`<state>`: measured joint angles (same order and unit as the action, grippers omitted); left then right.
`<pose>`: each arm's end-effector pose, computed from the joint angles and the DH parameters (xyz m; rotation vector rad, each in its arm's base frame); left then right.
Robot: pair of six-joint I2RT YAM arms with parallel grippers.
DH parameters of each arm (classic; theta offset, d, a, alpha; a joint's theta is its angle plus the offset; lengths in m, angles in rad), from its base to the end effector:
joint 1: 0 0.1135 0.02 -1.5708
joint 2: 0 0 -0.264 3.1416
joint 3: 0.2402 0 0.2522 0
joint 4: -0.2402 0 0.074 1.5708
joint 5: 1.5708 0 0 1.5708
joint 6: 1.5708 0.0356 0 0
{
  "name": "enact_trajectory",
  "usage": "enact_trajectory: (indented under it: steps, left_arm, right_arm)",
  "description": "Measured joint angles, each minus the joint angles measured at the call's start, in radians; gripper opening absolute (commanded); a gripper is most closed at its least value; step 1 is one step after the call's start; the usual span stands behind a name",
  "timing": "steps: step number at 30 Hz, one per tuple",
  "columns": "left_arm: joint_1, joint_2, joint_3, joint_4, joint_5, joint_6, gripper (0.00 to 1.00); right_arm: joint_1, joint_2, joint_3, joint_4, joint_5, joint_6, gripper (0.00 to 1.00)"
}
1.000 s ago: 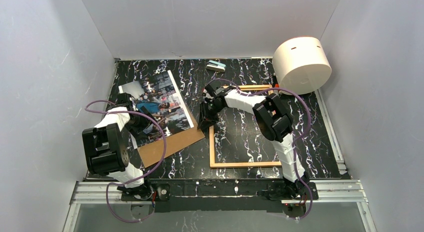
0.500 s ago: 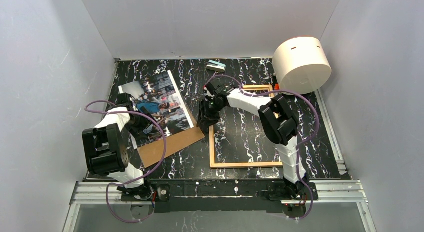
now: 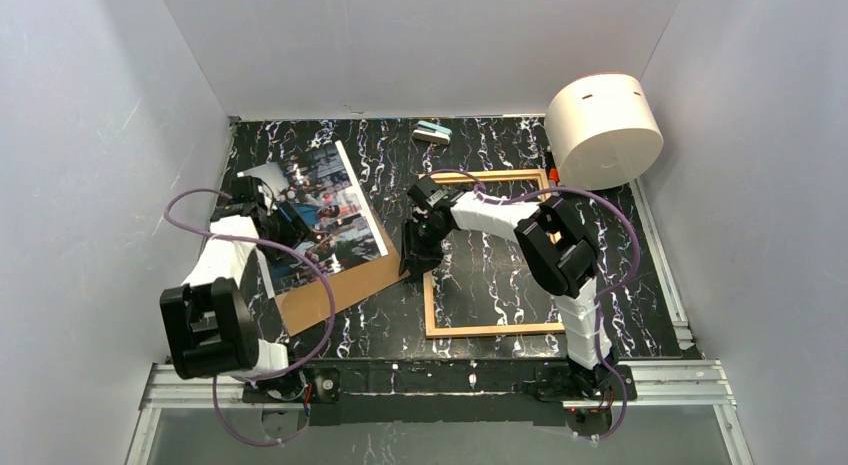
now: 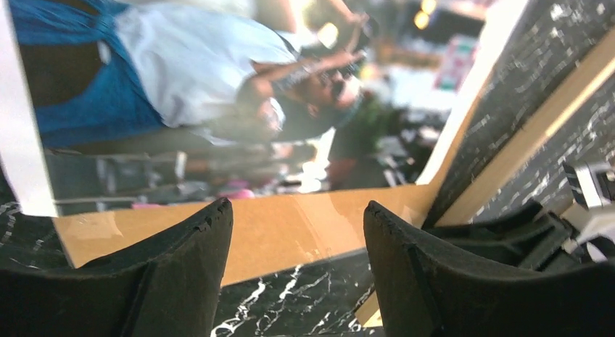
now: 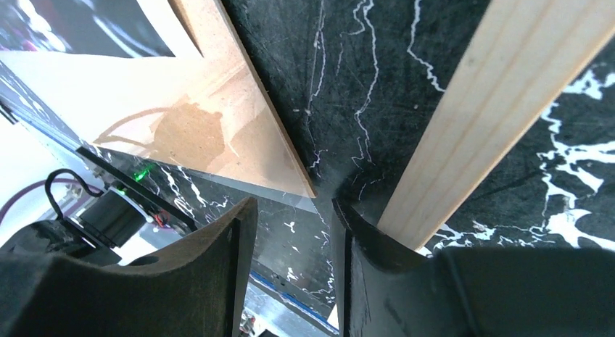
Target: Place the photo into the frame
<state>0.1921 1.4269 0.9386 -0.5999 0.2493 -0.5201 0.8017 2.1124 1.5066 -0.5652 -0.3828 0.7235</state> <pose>0.2736 0.0443 0.2167 -0.8546 2.5340 -0.4378 0.2918 0.3206 0.1510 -0.2349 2.9927 0.8401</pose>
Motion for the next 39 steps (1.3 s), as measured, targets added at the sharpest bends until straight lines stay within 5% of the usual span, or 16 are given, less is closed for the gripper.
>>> enact_trajectory:
  steps: [12, 22, 39]
  left_arm:
    - [-0.277, -0.090, -0.239, 0.014, -0.043, -0.156, 0.48]
    - [-0.307, -0.068, -0.250, 0.011, -0.121, -0.210, 0.43]
    - [-0.315, -0.022, -0.217, -0.016, -0.153, -0.188, 0.43]
  right_arm:
    - [0.004, -0.047, -0.111, 0.113, -0.054, 0.068, 0.50]
    - [-0.001, -0.104, -0.270, 0.315, -0.146, 0.111, 0.48]
    - [-0.058, -0.107, -0.292, 0.416, -0.160, 0.146, 0.45]
